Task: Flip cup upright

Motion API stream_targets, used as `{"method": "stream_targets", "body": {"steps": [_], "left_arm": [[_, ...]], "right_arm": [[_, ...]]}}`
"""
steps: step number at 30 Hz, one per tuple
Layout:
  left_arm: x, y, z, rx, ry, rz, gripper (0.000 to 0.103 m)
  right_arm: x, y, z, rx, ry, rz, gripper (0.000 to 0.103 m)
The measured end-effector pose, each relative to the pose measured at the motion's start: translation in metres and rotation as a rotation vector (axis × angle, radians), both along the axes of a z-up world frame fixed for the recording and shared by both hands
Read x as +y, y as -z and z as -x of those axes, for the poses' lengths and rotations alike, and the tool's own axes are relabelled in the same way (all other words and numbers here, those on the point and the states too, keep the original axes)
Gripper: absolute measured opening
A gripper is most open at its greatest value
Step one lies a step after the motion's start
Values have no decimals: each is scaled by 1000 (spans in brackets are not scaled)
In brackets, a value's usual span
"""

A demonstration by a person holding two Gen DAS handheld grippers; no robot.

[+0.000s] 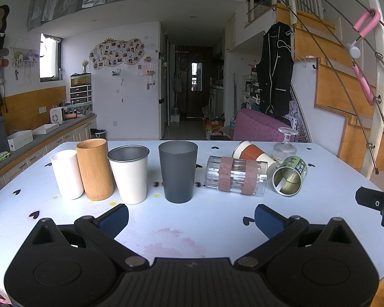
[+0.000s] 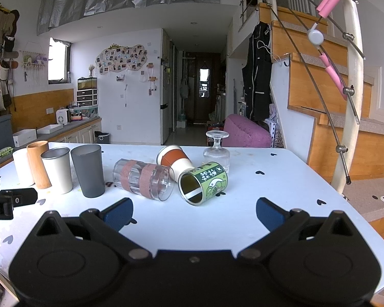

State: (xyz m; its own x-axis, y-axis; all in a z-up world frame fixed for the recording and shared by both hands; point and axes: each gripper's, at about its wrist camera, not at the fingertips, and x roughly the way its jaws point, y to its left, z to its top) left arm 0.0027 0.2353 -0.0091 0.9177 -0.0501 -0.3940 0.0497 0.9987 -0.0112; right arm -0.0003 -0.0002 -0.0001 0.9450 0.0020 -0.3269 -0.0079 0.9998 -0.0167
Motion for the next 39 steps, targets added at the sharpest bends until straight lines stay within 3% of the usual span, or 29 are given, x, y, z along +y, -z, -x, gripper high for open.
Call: {"method": "stream_targets", "body": {"steps": [33, 39], "left_arm": [[1, 1, 0, 0, 0, 2, 103], [1, 2, 0, 3, 2, 5, 103]], "right_arm": [[5, 5, -1, 7, -4, -3, 103], [-1, 6, -16, 5, -39, -2, 103]]}}
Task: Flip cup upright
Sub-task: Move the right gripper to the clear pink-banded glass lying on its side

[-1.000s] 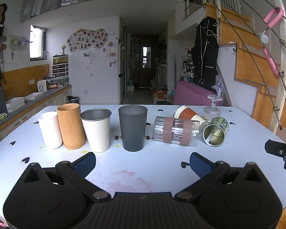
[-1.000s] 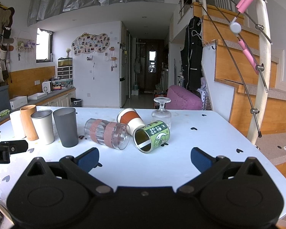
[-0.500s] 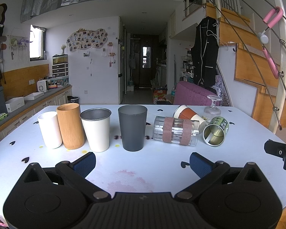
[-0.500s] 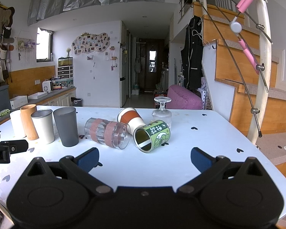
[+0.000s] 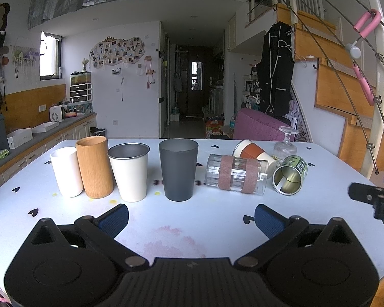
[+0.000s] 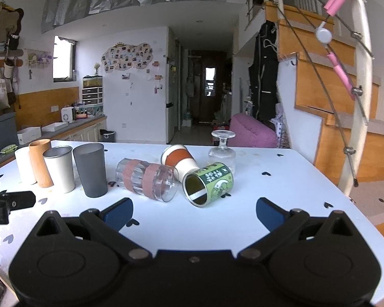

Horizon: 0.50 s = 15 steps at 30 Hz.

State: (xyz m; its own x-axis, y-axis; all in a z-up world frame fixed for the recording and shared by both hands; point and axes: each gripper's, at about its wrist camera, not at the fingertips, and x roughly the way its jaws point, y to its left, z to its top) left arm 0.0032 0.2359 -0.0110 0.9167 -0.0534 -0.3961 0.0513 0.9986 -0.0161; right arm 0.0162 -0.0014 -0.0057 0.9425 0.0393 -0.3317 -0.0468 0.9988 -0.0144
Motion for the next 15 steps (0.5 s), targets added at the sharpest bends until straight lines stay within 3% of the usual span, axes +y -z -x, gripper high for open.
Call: {"method": "stream_targets", "body": {"steps": [10, 15], "left_arm": [[10, 5, 0, 2, -13, 6, 103], [15, 7, -1, 9, -29, 12, 103]], "right_arm": [[2, 4, -65, 52, -69, 34, 103], [12, 0, -99, 2, -163, 111, 103]]}}
